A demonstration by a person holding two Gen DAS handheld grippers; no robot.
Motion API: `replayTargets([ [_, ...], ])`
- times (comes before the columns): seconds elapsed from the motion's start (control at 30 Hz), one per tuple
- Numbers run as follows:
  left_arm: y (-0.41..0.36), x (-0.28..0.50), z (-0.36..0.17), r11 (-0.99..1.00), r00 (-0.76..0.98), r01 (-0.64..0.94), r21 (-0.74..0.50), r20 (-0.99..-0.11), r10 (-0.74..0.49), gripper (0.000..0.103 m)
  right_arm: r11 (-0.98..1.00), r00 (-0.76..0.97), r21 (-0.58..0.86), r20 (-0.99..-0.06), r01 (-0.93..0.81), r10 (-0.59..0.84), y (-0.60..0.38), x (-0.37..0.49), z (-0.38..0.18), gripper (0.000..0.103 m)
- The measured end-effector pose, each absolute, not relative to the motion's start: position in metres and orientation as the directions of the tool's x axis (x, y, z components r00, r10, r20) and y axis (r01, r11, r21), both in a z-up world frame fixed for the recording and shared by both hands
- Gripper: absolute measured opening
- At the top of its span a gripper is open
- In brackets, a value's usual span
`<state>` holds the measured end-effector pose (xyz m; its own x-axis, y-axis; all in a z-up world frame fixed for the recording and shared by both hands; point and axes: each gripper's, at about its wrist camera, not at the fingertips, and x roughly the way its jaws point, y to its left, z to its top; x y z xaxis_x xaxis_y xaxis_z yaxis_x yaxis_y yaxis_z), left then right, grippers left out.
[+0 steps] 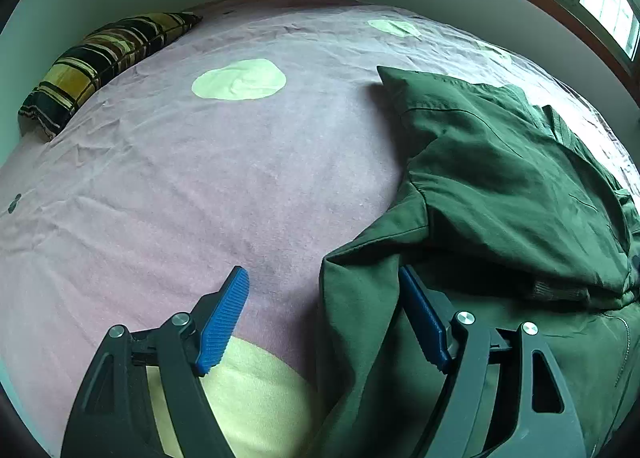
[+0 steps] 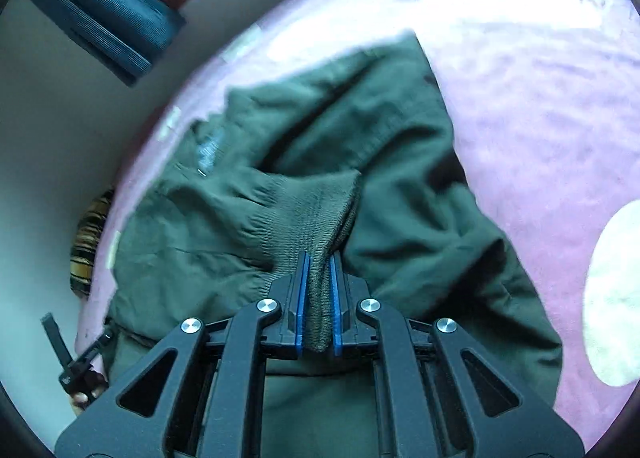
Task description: Fold small clothes
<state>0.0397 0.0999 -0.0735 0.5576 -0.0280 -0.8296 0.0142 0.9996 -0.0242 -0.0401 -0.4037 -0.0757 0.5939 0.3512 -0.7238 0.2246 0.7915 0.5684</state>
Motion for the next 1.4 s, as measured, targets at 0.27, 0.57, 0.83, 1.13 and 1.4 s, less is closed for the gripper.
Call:
replayTargets([
  [0.27, 0.101, 0.039, -0.072, 0.999, 0.571, 0.029, -0.030, -0.820, -0.041, 0.076, 0.729, 0.630, 0.652, -0.661, 0.211, 0.409, -0.423, -0.061, -0.064, 0.015],
  [0.57, 0.123, 0.007, -0.046, 0.974, 0.585, 0.148, -0.173, -0.779, -0.227, 0.076, 0.719, 0.660, 0.664, -0.637, 0.207, 0.398, -0.450, -0.136, -0.043, 0.044],
  [0.83, 0.154, -0.049, -0.049, 0.921, 0.479, 0.215, -0.323, -0.788, -0.388, 0.077, 0.701, 0.628, 0.676, -0.652, 0.228, 0.425, -0.458, -0.212, -0.052, 0.051],
  [1.13, 0.163, -0.093, -0.067, 0.769, 0.273, 0.224, -0.599, -0.719, -0.639, 0.077, 0.605, 0.568, 0.779, -0.576, 0.164, 0.587, -0.442, -0.257, -0.077, 0.054],
  [1.4, 0.133, -0.104, -0.073, 0.670, 0.140, 0.286, -0.685, -0.662, -0.737, 0.077, 0.540, 0.498, 0.840, -0.489, 0.049, 0.716, -0.422, -0.268, -0.077, 0.054],
])
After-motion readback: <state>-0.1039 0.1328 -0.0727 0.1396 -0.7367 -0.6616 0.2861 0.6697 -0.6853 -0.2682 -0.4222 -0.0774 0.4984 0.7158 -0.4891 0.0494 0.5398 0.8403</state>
